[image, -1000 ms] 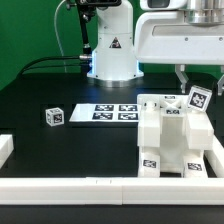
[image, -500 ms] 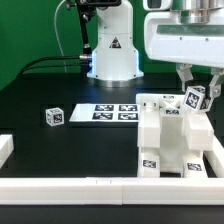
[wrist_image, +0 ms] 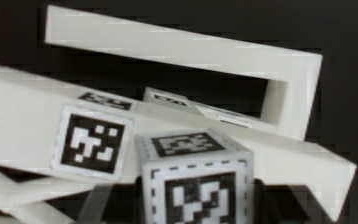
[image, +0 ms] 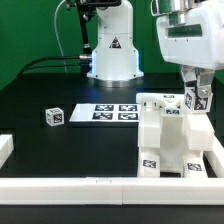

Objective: Assemble chair

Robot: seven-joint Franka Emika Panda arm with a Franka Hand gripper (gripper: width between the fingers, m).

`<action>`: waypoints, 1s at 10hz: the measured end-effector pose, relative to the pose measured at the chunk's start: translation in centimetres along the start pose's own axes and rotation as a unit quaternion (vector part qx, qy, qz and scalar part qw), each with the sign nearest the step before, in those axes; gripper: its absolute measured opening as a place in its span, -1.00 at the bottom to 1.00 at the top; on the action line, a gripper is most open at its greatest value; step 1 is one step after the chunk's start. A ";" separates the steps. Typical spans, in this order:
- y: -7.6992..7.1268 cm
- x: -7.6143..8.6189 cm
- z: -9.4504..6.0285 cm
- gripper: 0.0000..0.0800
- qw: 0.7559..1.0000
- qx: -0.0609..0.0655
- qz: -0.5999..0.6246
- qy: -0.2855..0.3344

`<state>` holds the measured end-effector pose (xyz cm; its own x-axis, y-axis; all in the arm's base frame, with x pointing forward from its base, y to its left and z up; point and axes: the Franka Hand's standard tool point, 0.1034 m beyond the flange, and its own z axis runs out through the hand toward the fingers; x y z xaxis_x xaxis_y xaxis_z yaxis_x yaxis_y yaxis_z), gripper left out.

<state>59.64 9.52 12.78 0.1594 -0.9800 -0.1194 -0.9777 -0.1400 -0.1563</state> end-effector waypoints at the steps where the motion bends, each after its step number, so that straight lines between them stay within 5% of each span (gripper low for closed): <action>1: 0.0 0.0 0.0 -0.30 1.000 0.000 -0.006 0.000; 3: 0.1 0.0 0.1 -0.27 1.000 -0.001 -0.007 0.000; 5: 0.1 0.0 0.2 0.54 1.000 -0.002 -0.007 0.000; 10: 0.6 0.3 0.4 0.62 0.975 -0.021 -0.221 0.006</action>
Offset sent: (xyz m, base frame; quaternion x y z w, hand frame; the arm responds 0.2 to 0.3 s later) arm 0.0000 0.0000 0.0000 0.0000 0.0000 0.0000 1.0000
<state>59.12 9.23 12.31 0.5655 -0.8239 -0.0372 -0.8183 -0.5548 -0.1505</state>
